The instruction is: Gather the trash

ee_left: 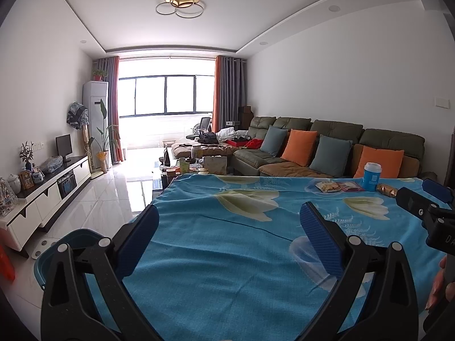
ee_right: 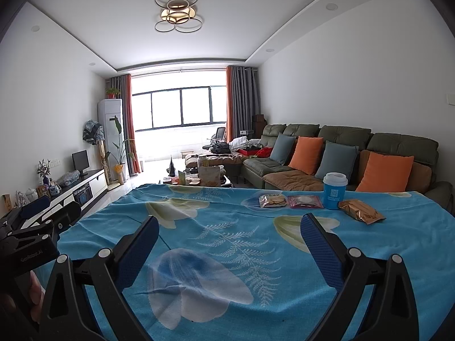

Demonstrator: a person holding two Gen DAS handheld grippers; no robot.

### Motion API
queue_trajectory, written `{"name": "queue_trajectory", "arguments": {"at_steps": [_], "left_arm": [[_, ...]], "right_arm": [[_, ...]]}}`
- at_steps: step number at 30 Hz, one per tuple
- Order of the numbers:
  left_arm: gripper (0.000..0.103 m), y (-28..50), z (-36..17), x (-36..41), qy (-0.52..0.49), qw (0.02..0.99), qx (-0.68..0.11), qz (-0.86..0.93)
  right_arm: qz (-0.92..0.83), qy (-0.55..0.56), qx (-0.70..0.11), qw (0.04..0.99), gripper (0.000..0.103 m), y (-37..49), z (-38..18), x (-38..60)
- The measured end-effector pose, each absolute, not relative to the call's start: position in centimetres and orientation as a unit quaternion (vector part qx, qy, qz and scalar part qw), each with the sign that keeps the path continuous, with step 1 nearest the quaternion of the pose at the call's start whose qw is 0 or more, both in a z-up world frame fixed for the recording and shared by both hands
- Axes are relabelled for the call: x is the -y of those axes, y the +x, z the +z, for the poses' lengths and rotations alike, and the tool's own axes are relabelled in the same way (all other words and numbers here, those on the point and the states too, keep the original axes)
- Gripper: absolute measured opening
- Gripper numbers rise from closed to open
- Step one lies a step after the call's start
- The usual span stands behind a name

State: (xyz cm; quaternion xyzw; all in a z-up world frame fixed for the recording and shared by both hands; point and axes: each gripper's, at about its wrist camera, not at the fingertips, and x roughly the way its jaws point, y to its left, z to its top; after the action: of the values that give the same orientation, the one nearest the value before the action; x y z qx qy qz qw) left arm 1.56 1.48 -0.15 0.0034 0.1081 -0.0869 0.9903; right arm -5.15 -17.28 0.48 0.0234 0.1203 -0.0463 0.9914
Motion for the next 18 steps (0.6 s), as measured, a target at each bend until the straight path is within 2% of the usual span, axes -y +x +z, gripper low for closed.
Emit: {"name": "queue_trajectory", "arguments": {"at_steps": [18], "left_arm": [[0.097,1.96,-0.54,-0.97,0.011,0.992,-0.102,-0.075]], "right_arm": [[-0.049,0.028,-0.118,0.991,0.096,-5.32,0.56,17.39]]}}
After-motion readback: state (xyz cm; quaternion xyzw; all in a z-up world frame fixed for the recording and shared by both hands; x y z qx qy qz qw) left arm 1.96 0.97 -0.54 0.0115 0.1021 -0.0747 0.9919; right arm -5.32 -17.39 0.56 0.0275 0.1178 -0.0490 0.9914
